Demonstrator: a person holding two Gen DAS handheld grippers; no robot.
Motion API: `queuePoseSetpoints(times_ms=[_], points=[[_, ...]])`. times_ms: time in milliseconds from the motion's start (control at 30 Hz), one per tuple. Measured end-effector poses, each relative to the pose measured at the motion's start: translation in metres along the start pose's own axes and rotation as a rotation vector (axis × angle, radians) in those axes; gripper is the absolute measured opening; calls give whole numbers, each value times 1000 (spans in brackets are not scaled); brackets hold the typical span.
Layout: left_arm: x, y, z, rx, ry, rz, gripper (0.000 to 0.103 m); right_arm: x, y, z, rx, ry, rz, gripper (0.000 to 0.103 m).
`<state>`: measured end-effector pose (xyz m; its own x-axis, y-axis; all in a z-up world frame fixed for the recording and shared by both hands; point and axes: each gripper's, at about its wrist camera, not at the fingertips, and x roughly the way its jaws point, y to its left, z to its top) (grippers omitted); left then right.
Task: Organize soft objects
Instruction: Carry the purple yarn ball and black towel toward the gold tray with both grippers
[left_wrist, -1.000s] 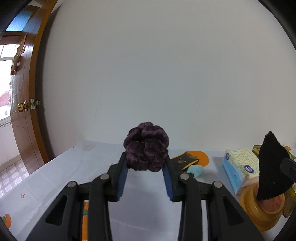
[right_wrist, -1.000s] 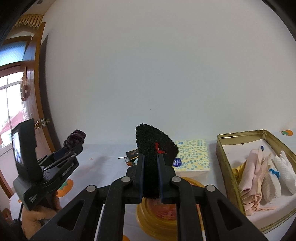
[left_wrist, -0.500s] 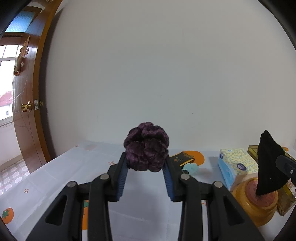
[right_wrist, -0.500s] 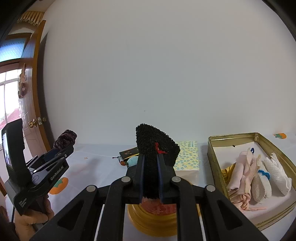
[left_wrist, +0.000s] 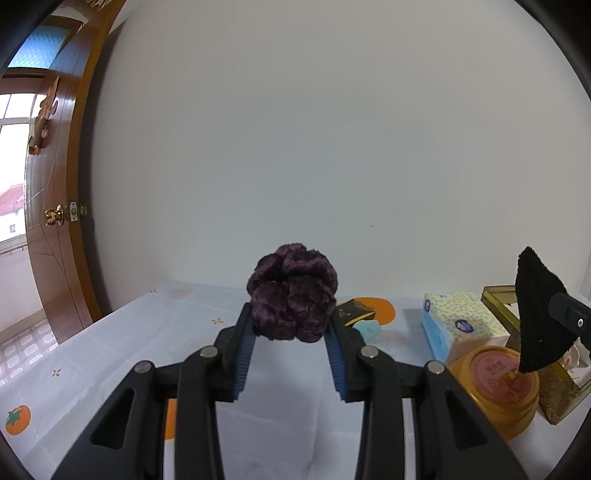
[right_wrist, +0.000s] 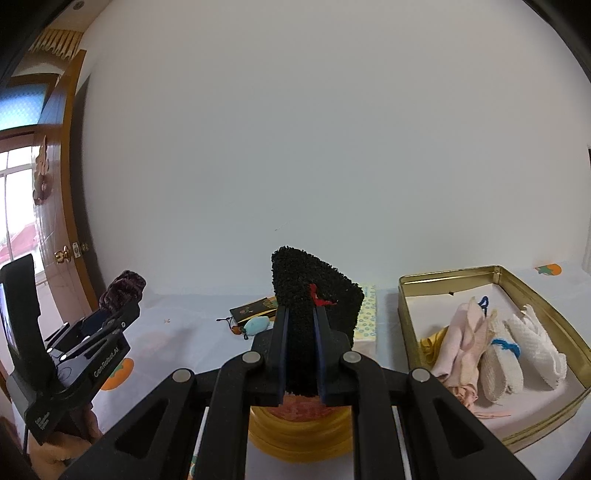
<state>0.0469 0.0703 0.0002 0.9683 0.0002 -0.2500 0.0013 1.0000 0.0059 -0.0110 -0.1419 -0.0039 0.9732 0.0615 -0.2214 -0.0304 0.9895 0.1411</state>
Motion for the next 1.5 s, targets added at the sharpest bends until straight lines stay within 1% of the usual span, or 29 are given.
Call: queuePoseSetpoints(times_ms=[233, 600, 700, 1067, 1333, 1500], points=[[-4, -7, 0, 2, 5, 6, 35, -10, -13, 1, 6, -16, -18, 14], [-8, -22, -1, -2, 6, -23, 35, -26, -28, 8, -24, -56, -79, 14], [-9, -31, 0, -10, 7, -49, 35, -29, -38, 10, -17, -62, -93, 14], [-18, -81, 4, 24, -14, -156, 35, -35, -77, 20, 2, -78, -146, 14], [-26, -106, 11, 30, -24, -233, 35, -41, -110, 29, 49, -101, -178, 14], [-21, -126, 20, 23, -22, -277, 35, -44, -135, 34, 83, -106, -203, 14]])
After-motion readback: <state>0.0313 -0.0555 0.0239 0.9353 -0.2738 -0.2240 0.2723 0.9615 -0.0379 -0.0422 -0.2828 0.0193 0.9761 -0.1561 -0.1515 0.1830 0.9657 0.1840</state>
